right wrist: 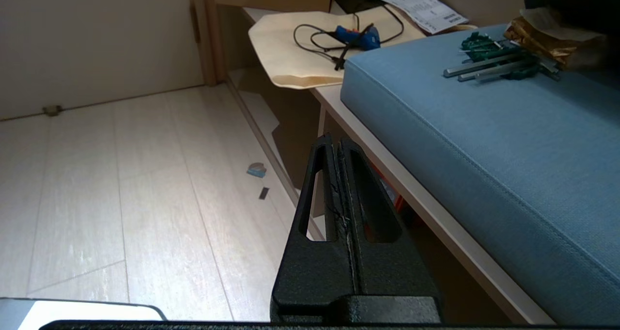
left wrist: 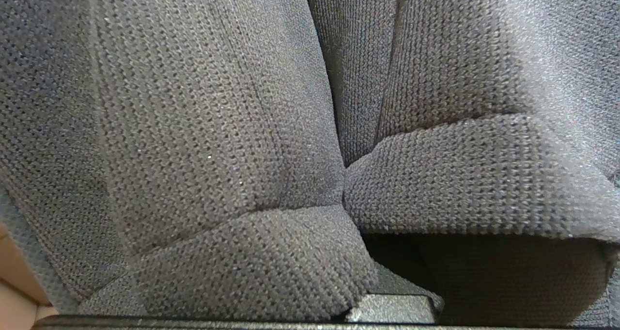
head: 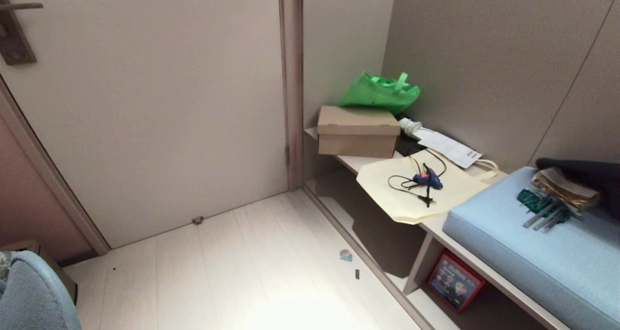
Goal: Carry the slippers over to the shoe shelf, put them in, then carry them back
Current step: Place the slippers into the shoe cabinet
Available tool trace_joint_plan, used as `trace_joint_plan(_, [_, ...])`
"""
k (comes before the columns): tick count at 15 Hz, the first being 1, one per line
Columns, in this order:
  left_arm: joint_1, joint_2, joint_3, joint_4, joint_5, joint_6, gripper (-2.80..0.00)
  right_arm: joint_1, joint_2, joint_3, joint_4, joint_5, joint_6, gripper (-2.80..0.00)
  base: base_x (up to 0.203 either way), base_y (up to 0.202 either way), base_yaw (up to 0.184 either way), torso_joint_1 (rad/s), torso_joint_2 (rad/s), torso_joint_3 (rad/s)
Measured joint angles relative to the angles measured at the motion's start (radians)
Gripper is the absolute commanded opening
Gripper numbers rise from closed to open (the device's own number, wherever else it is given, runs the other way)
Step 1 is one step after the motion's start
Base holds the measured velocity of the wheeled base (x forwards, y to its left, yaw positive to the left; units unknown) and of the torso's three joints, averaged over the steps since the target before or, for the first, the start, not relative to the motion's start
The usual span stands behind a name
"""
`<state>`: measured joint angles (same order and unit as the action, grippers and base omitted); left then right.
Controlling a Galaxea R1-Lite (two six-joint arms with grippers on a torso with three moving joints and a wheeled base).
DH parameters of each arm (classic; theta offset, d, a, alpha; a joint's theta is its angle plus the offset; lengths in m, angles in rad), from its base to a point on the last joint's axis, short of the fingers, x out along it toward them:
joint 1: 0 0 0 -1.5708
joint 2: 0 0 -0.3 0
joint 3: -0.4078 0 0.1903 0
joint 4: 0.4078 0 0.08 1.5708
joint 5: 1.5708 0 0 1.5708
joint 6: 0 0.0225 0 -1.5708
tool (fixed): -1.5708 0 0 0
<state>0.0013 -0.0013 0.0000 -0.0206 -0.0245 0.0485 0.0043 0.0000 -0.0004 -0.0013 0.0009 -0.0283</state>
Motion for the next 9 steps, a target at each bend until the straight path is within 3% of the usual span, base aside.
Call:
trace_joint_plan(3, [0.0,0.0,0.0,-0.001,-0.001,0.014,-2.8,0.0,0.0,0.0,0.0,0.0,0.0,-2.8,0.0,0.0,0.0,0.006,0.0,0.166])
trace_joint_plan(9, [0.0,0.0,0.0,-0.001,-0.001,0.015,-2.8,0.0,0.0,0.0,0.0,0.001,0.0,-2.8,0.0,0.0,0.0,0.001,0.0,0.019])
